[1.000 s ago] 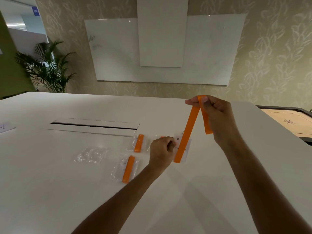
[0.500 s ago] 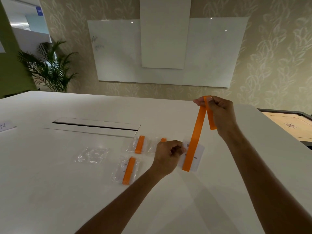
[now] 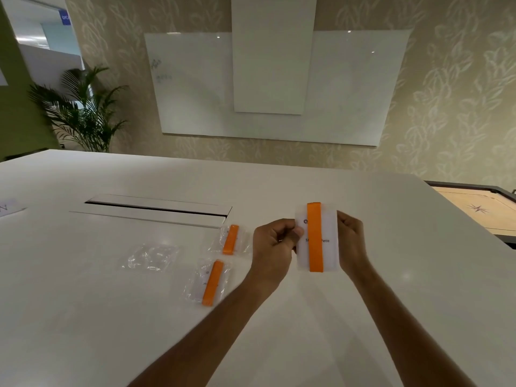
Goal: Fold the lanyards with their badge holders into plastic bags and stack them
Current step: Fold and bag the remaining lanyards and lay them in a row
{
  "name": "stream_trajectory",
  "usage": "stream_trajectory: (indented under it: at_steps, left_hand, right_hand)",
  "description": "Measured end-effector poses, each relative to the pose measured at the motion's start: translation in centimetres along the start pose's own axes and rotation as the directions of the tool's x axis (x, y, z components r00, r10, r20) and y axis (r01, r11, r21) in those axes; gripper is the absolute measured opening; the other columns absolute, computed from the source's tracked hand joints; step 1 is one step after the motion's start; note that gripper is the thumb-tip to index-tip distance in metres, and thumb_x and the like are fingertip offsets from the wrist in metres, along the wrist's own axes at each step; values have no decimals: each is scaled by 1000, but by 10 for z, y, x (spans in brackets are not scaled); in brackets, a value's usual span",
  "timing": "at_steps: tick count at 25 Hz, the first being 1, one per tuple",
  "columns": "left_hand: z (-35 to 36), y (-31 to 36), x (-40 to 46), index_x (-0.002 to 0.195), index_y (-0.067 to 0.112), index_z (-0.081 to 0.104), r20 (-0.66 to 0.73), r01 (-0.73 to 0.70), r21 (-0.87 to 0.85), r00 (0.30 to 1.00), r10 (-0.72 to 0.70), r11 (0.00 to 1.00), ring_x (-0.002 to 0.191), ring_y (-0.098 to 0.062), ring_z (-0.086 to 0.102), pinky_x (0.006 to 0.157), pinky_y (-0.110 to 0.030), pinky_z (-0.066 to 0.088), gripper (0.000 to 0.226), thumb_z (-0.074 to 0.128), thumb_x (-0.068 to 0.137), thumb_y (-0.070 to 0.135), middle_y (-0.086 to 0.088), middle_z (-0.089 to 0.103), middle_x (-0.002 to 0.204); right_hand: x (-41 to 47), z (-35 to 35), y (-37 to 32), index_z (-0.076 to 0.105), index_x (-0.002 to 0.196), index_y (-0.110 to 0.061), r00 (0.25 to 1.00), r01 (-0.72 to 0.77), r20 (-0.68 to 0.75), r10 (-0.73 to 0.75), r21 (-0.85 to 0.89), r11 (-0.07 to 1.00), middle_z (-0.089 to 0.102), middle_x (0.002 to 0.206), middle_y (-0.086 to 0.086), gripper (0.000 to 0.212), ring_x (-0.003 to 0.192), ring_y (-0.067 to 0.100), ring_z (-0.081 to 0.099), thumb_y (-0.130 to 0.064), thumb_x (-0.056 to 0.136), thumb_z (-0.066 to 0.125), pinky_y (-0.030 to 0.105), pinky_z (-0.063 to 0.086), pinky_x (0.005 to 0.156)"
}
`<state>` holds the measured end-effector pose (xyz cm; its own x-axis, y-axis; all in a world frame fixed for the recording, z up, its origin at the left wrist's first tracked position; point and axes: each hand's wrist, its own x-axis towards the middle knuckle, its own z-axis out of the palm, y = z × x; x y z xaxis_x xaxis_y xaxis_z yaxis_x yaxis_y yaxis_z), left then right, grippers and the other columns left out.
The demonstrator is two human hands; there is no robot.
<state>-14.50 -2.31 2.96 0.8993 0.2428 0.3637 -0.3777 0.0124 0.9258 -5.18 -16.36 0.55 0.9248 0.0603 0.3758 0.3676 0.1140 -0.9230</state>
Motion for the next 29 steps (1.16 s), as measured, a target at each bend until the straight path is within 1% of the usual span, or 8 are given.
stream_trajectory:
  at_steps: [6,9,12,14,17,21,25,29]
  left_hand:
    - [-1,-8,12,76,29,67,-167,24,-63,985,-34,998,74,-12,68,66,-22,57,24,59,90,12,11,71,74]
    - [-7,-13,24,78,30,66,-242,29,14,970,-25,999,75,-11,67,65,-20,56,18,61,89,16,8,69,78]
    - [-12,-18,30,84,27,64,-257,54,84,966,-30,995,77,-8,66,66,-15,52,11,60,90,19,10,67,81]
    - [-13,-18,30,82,29,62,-265,58,116,964,-26,992,75,-5,64,64,-12,48,13,59,90,19,14,65,79]
    - [-10,-20,28,84,25,63,-259,39,169,966,6,985,76,-6,64,67,-15,51,9,59,90,19,9,66,82]
    - [-10,-24,24,89,23,64,-207,11,141,978,19,990,78,-4,65,65,-10,52,7,59,90,18,14,65,83]
    - [-16,-22,25,96,18,65,-61,52,34,997,-50,998,79,-2,68,62,-12,53,12,62,87,10,10,68,88]
    - [-19,-21,29,106,9,64,-3,76,136,997,-76,988,81,-5,65,64,-11,54,21,64,85,6,0,67,96]
  right_hand:
    - [-42,18,24,58,56,-10,996,-93,5,93,119,988,56,52,5,40,49,18,50,5,89,41,34,43,51]
    - [-61,29,23,72,72,-4,992,-123,56,111,313,942,67,67,23,40,62,36,64,-7,94,38,43,56,64]
    - [-69,33,19,69,78,3,991,-123,89,96,388,913,66,72,28,37,65,38,64,-20,86,41,41,57,63]
    - [-73,33,19,68,80,5,993,-112,80,91,326,939,67,73,26,34,66,38,65,-21,86,47,39,57,64]
    - [-78,36,17,73,79,-9,995,-98,10,97,131,987,70,68,16,16,62,30,65,-21,87,66,33,56,63]
    - [-78,39,15,68,81,-5,988,-113,-84,126,145,983,66,59,10,5,54,21,58,-7,86,65,28,50,52]
    - [-75,38,23,56,64,-2,978,-151,-134,162,92,984,54,50,4,26,49,14,45,-11,87,65,27,40,52]
    - [-75,41,29,44,60,7,969,-172,-166,184,84,982,37,57,11,42,58,26,29,-17,84,69,33,32,61]
